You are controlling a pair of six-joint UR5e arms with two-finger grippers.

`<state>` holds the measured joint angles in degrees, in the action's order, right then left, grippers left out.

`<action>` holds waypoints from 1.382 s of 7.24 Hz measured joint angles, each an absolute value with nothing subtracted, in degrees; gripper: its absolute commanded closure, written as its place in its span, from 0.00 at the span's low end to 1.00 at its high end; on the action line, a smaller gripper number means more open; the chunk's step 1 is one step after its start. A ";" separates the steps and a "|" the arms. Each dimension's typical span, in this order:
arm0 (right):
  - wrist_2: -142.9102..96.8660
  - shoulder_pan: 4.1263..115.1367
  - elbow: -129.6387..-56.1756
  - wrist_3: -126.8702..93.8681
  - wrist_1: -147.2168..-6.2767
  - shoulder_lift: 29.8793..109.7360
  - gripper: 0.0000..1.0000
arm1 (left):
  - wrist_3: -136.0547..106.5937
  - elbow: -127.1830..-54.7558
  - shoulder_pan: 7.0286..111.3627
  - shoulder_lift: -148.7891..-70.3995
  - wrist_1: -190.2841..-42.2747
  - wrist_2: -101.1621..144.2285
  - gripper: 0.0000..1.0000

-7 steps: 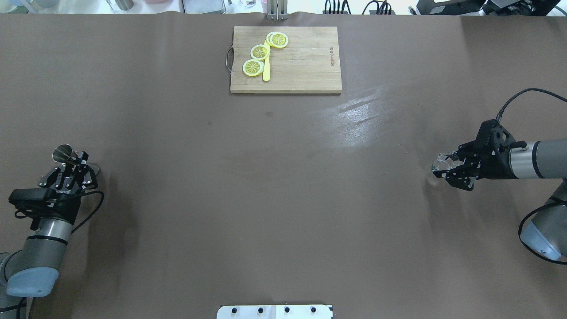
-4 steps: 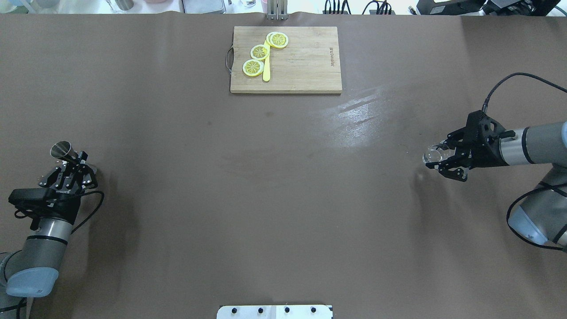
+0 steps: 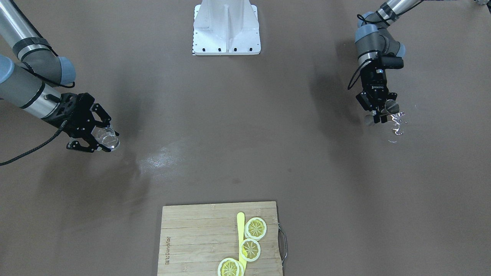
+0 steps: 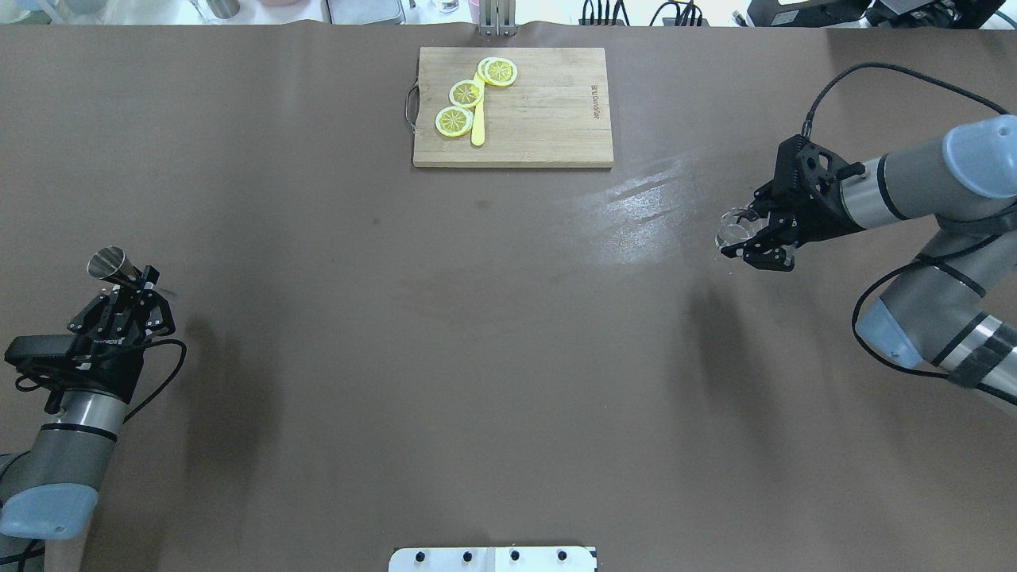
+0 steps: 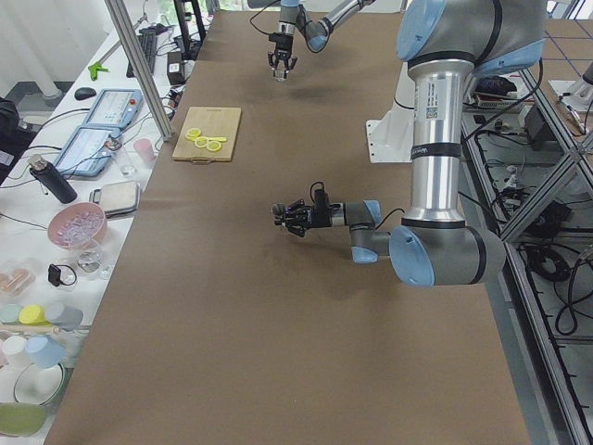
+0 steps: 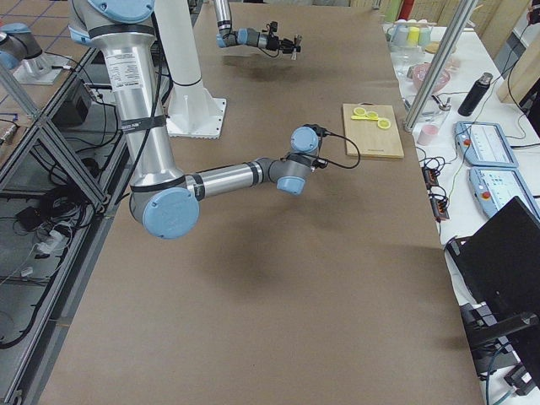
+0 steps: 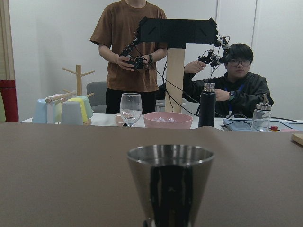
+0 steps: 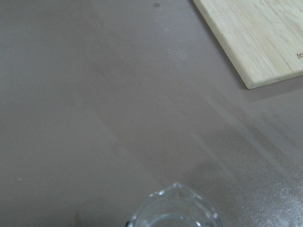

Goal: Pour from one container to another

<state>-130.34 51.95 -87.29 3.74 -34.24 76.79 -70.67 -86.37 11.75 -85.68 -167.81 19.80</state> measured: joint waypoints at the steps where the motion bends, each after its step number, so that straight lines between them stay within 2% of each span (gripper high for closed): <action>1: -131.80 52.83 -87.33 4.16 -36.00 76.09 1.00 | -70.54 -89.18 11.66 -84.50 -167.77 19.85 1.00; 5: -134.41 56.04 -87.55 4.51 -39.28 74.44 1.00 | -70.52 -96.38 11.39 -82.22 -166.05 20.51 1.00; 10: -136.14 60.53 -87.90 9.25 -49.82 70.88 1.00 | -51.66 -97.25 11.41 -84.12 -166.22 21.92 1.00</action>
